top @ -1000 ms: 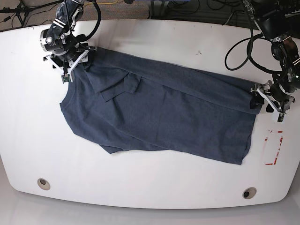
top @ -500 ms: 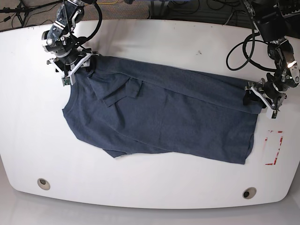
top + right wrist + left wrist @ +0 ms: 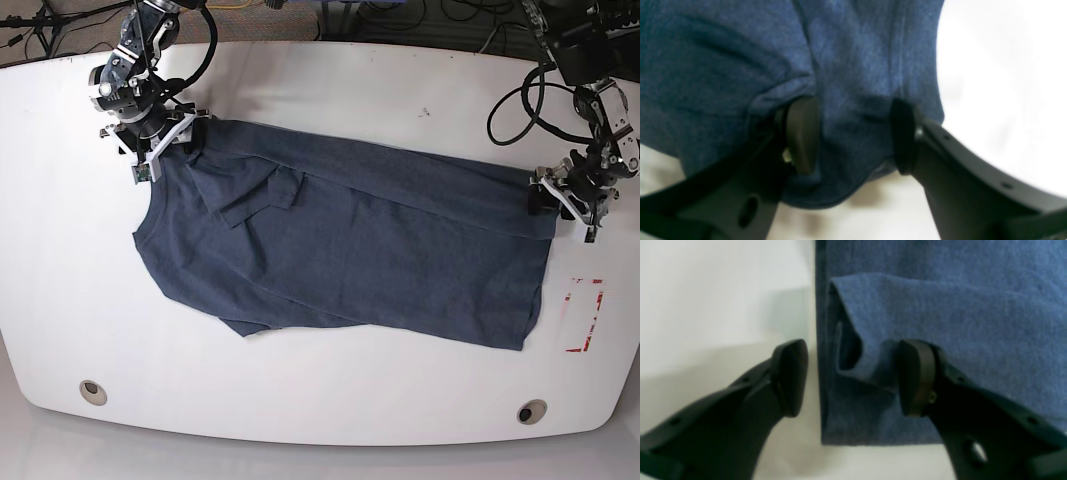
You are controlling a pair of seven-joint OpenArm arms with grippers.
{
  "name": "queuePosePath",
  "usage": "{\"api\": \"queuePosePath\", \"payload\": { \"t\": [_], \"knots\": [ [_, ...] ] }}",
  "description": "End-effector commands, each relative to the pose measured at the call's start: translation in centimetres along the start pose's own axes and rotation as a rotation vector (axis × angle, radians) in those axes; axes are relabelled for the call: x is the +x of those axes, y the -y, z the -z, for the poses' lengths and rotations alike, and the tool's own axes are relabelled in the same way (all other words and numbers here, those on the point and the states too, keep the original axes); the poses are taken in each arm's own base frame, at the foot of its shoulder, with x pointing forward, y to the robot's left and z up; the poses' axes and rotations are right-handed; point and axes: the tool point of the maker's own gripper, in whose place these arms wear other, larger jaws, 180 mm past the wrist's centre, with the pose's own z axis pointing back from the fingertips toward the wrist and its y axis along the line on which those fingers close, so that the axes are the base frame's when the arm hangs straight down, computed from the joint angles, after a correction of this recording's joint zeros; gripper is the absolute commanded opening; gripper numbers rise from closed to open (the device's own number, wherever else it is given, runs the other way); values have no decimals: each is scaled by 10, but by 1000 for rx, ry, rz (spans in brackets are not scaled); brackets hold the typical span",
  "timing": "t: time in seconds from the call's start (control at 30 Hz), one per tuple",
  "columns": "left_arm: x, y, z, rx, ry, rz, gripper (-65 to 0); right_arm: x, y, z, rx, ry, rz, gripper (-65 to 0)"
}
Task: Fold the T-shirt properly
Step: 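Drag the shirt edge with both grippers away from the table center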
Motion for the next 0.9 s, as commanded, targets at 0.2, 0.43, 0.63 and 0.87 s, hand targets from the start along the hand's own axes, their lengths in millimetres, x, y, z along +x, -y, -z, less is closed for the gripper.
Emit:
{"api": "queuePosePath", "payload": {
  "t": [0.2, 0.43, 0.63, 0.87],
  "knots": [
    [-16, -7, -5, 21, -78, 24, -646, -18, 3, 0, -20, -94, -30, -495],
    [-36, -7, -10, 23, -162, 21, -639, -14, 13, -1, -39, -96, -50, -595],
    [-56, -10, -38, 77, -188, 27, -639, -15, 22, -5, -60, -102, -69, -595],
    [-77, -7, -73, 128, -237, 100, -636, -19, 29, -13, -81, -115, -103, -595]
  ]
}}
